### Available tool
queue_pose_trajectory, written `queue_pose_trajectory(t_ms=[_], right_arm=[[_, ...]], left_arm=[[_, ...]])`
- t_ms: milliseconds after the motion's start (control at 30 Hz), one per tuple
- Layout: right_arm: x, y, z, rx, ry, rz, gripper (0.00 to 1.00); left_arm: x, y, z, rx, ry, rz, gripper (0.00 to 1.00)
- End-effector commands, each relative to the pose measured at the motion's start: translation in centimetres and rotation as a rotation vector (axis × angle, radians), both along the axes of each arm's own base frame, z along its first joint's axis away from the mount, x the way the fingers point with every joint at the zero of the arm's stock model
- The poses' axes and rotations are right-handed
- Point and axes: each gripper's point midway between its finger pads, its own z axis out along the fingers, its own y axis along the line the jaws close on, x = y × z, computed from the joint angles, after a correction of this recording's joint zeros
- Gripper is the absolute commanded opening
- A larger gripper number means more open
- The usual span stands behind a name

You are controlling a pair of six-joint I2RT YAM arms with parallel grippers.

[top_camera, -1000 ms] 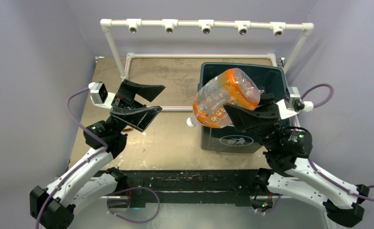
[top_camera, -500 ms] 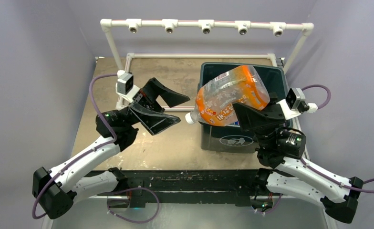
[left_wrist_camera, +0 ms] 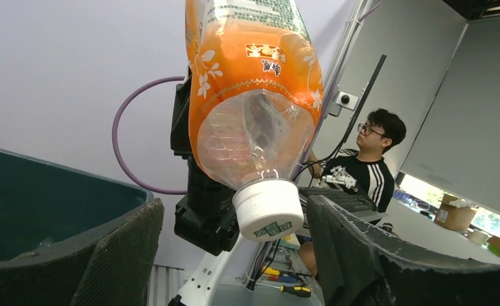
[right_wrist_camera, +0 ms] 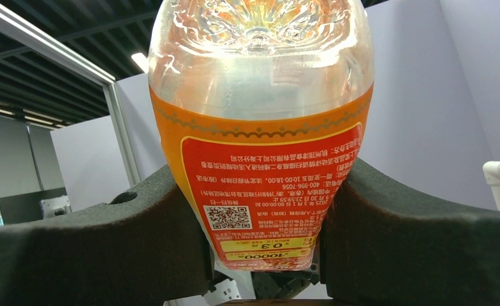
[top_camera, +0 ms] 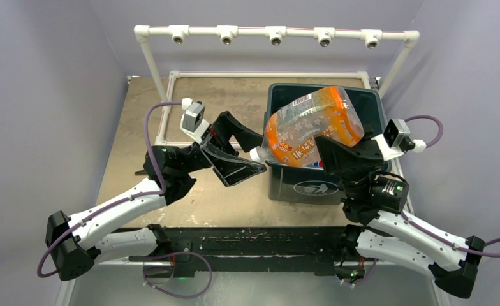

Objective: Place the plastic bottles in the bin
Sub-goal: Place the plastic bottle in the trash bin.

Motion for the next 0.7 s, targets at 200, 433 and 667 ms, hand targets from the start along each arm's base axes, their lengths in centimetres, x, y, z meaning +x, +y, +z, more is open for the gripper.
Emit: queue_pose_trajectory(t_ms=[200, 433, 667], right_arm=[[-0.1, -1.1, 0.1, 0.005, 0.004, -0.039, 0.16], [-0.2, -1.7, -0.2, -0.012, 0.015, -0.071, 0.17], [-0.2, -1.8, -0.3, -0.019, 0.014, -0.076, 0.17]], left_arm=[[-0.1, 0.5, 2.1, -0.057, -0.069, 0.099, 0.46], [0.4, 0.7, 2.2, -0.067, -0.065, 0.133, 0.65], [0.1, -0.3, 1.9, -0.055, -0.061, 0.09, 0.48]])
